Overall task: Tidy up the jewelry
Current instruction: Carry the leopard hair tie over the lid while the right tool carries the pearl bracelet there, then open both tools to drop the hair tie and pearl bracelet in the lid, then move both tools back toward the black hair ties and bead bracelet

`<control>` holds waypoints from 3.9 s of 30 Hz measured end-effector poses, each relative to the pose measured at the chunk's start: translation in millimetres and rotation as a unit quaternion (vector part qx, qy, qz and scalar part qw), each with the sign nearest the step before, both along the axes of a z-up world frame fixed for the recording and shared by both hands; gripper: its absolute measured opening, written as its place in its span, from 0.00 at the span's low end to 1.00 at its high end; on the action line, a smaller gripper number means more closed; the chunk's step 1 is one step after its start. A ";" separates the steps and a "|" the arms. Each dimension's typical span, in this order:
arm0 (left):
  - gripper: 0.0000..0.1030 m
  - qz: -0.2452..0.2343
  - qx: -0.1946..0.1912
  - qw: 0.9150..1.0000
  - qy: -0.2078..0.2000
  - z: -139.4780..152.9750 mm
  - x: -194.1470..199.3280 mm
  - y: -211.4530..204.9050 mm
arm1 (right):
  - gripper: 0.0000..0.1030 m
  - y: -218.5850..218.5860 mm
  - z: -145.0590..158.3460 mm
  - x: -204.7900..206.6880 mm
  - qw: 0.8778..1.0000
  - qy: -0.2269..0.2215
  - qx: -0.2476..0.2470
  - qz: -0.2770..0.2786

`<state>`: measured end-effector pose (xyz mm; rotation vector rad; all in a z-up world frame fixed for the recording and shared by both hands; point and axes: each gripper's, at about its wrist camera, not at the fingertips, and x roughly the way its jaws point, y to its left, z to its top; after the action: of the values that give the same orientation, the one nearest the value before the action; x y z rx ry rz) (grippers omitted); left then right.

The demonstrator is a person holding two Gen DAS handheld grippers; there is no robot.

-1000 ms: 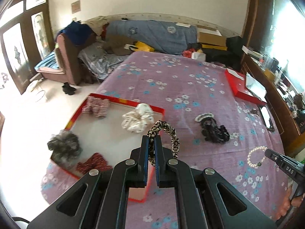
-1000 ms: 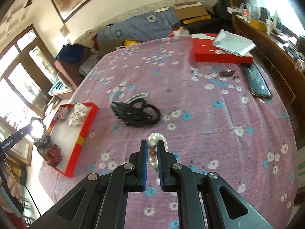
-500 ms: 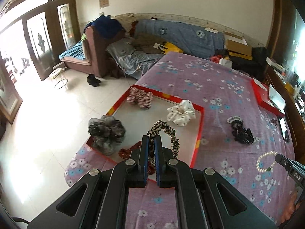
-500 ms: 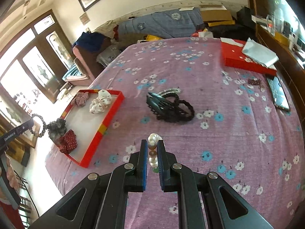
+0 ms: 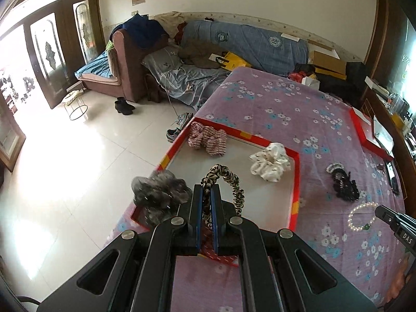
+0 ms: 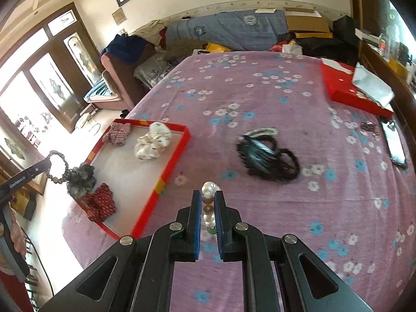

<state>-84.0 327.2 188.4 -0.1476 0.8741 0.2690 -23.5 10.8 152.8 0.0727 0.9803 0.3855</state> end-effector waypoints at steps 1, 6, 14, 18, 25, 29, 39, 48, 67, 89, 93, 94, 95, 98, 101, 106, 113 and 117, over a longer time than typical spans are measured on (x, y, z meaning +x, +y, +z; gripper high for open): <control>0.05 -0.001 0.000 1.000 0.002 -1.4 3.4 6.8 | 0.11 5.4 -0.5 1.0 1.000 0.000 0.000 0.001; 0.05 -0.003 -0.023 1.000 0.009 -11.4 19.4 38.9 | 0.11 40.8 -2.4 9.5 1.000 0.004 -0.003 0.008; 0.05 -0.028 -0.057 0.997 0.037 -42.8 58.0 67.4 | 0.11 96.3 -8.7 28.4 0.999 0.012 -0.016 0.026; 0.05 -0.043 -0.064 0.995 0.059 -65.6 85.8 75.6 | 0.11 130.3 -17.1 38.0 0.998 0.023 -0.024 0.046; 0.05 -0.057 -0.064 0.993 0.085 -94.0 123.8 89.7 | 0.11 191.7 -33.9 47.8 0.994 0.040 -0.027 0.094; 0.05 -0.063 -0.065 0.991 0.096 -106.4 132.9 93.6 | 0.11 215.7 -40.4 55.7 0.992 0.055 0.008 0.116; 0.05 -0.067 -0.059 0.990 0.109 -121.0 143.7 101.2 | 0.11 222.6 -90.0 78.9 0.989 0.123 0.018 0.082; 0.06 -0.066 -0.058 0.988 0.125 -131.0 152.6 100.7 | 0.11 230.0 -108.2 80.2 0.988 0.132 -0.018 0.077; 0.21 -0.060 -0.091 0.992 0.061 -69.4 112.6 102.2 | 0.13 277.6 -106.3 64.9 0.981 0.117 -0.021 0.155; 0.41 0.078 -0.019 0.997 -0.001 1.7 7.4 83.0 | 0.31 171.1 -29.2 19.4 0.990 0.042 0.045 0.127; 0.42 0.085 -0.020 0.996 0.000 5.3 -4.1 58.9 | 0.31 143.1 -26.8 8.9 0.991 0.038 0.049 0.122; 0.42 0.084 -0.020 0.996 0.000 5.5 -5.9 53.9 | 0.31 136.0 -26.4 7.0 0.991 0.038 0.050 0.120; 0.42 0.082 -0.020 0.996 -0.001 6.2 -7.1 46.3 | 0.31 128.1 -25.8 4.2 0.991 0.037 0.051 0.118; 0.47 0.069 -0.014 0.997 -0.003 7.9 -8.9 15.5 | 0.31 101.9 -24.0 -3.1 0.992 0.033 0.050 0.108; 0.48 0.056 -0.010 0.998 -0.002 7.2 -10.3 -10.6 | 0.32 74.2 -24.4 -8.0 0.994 0.033 0.049 0.091; 0.48 0.038 -0.016 0.999 0.002 2.4 -10.8 -46.9 | 0.33 27.5 -25.0 -16.9 0.997 0.032 0.047 0.060; 0.48 0.019 -0.030 0.999 0.007 -5.0 -8.6 -89.7 | 0.38 -35.3 -24.5 -27.4 0.999 0.026 0.038 0.012; 0.49 0.007 -0.032 0.999 0.009 -5.0 -3.7 -108.3 | 0.39 -67.1 -20.8 -31.2 0.999 0.020 0.038 -0.018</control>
<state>-87.7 218.9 183.4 -0.2102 0.9010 0.2562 -54.8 -56.3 132.0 0.1679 1.0021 0.3888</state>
